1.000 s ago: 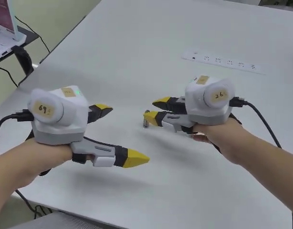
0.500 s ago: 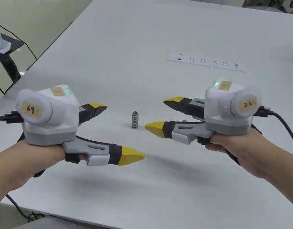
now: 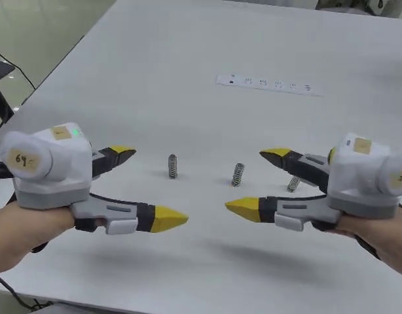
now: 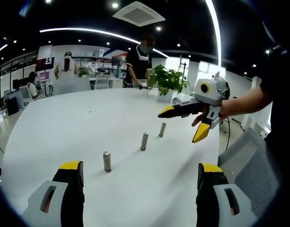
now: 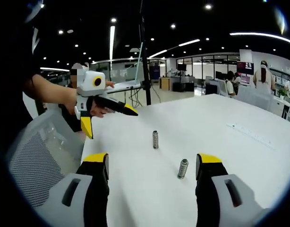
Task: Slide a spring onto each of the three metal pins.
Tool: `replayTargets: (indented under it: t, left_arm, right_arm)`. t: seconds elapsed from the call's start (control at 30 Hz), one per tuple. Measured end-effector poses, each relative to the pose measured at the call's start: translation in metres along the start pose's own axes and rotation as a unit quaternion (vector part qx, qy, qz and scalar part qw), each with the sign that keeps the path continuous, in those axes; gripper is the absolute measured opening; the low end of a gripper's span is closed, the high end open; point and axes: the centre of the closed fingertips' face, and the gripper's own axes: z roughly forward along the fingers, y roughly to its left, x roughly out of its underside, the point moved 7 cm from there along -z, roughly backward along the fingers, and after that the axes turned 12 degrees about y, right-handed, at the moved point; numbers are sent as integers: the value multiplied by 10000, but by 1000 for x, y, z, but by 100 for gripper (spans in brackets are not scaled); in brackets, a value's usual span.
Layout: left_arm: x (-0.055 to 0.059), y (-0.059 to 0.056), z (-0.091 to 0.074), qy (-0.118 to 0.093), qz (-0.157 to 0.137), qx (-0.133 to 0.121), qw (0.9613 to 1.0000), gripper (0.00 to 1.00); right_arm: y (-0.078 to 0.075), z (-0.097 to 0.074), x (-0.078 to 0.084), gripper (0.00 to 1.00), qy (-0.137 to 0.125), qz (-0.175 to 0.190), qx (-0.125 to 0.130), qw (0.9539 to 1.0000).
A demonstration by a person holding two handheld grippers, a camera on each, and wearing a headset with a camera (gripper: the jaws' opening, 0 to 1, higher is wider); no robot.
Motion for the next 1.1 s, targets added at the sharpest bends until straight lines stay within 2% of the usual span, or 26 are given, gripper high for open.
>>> replayTargets:
  t: [0.23, 0.33, 0.5, 0.57, 0.73, 0.9, 1.1]
  left_arm:
    - [0, 2, -1, -13, 42, -21, 10000, 98]
    - [0, 1, -2, 0, 62, -10, 10000, 98]
    - [3, 0, -5, 77, 156, -54, 9998, 98]
    - [6, 1, -6, 105, 124, -76, 9998, 98]
    - [12, 1, -13, 124, 59, -155, 9998, 98]
    - [16, 2, -20, 118, -14, -244, 9996, 98]
    - [15, 0, -22, 62, -41, -318, 9995, 98]
  right_arm:
    - [0, -14, 8, 82, -124, 171, 69, 9998]
    - [-1, -20, 14, 88, -182, 282, 103, 9994]
    - [-2, -34, 29, 95, -175, 483, 187, 9985]
    - [-4, -39, 37, 99, -95, 581, 253, 9979]
    - [-7, -52, 50, 99, 36, 676, 365, 9970]
    - [-10, -61, 54, 99, -77, 853, 450, 9953]
    - [-4, -59, 52, 99, -148, 845, 506, 9950]
